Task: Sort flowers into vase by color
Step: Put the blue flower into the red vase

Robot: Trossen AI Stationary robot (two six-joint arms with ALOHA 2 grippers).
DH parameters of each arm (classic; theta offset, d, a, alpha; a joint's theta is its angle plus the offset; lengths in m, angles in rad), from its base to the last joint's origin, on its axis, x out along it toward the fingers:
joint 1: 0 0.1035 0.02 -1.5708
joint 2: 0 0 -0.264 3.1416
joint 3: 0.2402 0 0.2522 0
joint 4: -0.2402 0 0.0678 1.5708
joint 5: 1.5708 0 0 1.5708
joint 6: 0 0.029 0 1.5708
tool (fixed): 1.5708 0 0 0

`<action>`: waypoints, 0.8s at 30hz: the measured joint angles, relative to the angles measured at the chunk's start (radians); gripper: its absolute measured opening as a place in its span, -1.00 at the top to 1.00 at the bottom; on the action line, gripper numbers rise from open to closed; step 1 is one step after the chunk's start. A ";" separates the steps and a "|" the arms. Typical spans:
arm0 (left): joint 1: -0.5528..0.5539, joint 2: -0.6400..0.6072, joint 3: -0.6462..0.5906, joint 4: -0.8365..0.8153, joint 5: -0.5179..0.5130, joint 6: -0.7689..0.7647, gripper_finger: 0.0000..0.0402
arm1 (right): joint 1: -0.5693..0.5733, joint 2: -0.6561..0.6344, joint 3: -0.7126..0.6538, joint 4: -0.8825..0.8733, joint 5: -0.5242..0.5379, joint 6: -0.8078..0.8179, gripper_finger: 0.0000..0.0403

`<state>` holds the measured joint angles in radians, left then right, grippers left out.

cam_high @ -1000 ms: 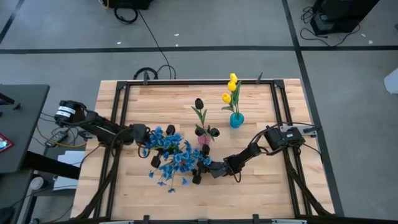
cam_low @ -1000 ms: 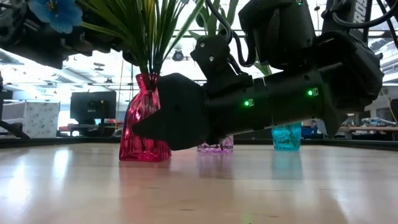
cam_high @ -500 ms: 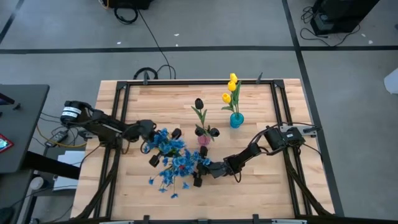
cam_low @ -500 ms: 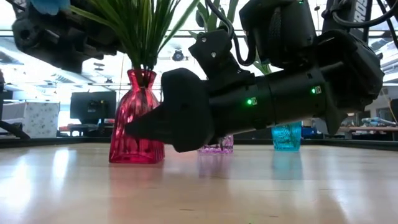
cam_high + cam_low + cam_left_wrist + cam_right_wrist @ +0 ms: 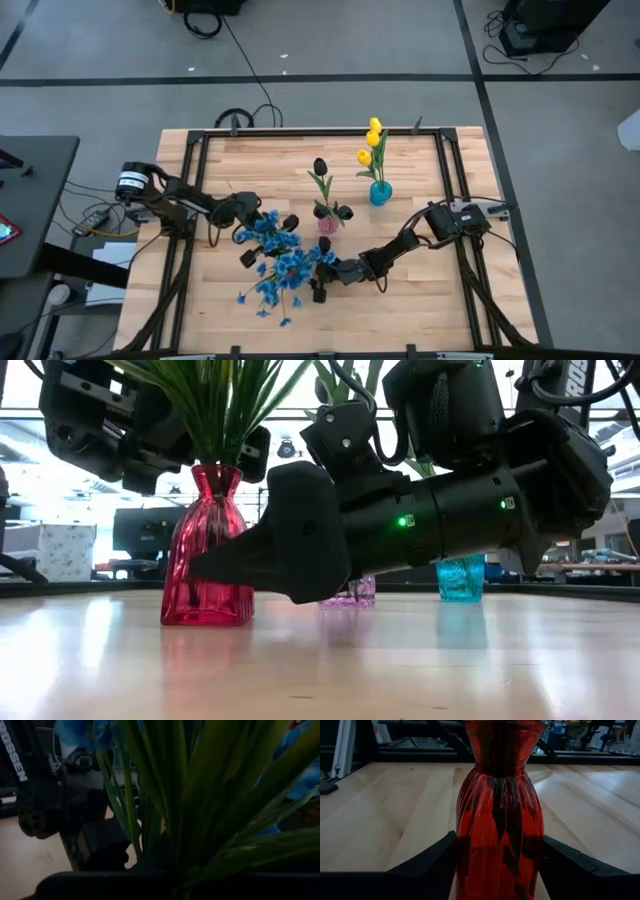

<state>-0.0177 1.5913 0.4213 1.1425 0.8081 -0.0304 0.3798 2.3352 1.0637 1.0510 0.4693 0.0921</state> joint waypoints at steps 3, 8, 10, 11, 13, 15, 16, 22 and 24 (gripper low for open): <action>0.000 0.015 0.000 -0.003 0.005 0.004 0.89 | -0.001 0.000 0.000 -0.002 -0.008 -0.006 -0.28; 0.009 0.026 0.000 -0.004 0.033 0.019 0.89 | -0.002 -0.001 0.001 -0.007 -0.016 -0.010 -0.28; 0.019 0.029 0.000 -0.004 0.053 0.012 0.89 | -0.002 -0.001 0.001 -0.008 -0.017 -0.010 -0.28; 0.025 0.029 0.000 -0.005 0.059 0.003 0.89 | -0.002 -0.001 0.000 -0.008 -0.017 -0.009 -0.28; 0.033 0.031 0.000 -0.007 0.066 0.000 0.89 | -0.002 -0.001 0.000 -0.009 -0.017 -0.008 -0.28; 0.036 0.034 0.005 -0.007 0.068 -0.002 0.89 | -0.002 -0.001 0.000 -0.009 -0.017 -0.010 -0.28; 0.036 0.035 0.010 -0.010 0.067 -0.005 0.89 | -0.002 -0.001 0.000 -0.010 -0.017 -0.010 -0.28; 0.020 0.037 0.048 -0.053 0.062 -0.019 0.89 | -0.001 -0.001 -0.001 -0.011 -0.019 -0.012 -0.28; 0.012 0.036 0.054 -0.079 0.040 0.005 0.89 | -0.002 -0.001 -0.001 -0.011 -0.020 -0.013 -0.28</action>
<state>-0.0053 1.6276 0.4750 1.0631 0.8484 -0.0254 0.3776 2.3341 1.0626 1.0397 0.4497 0.0789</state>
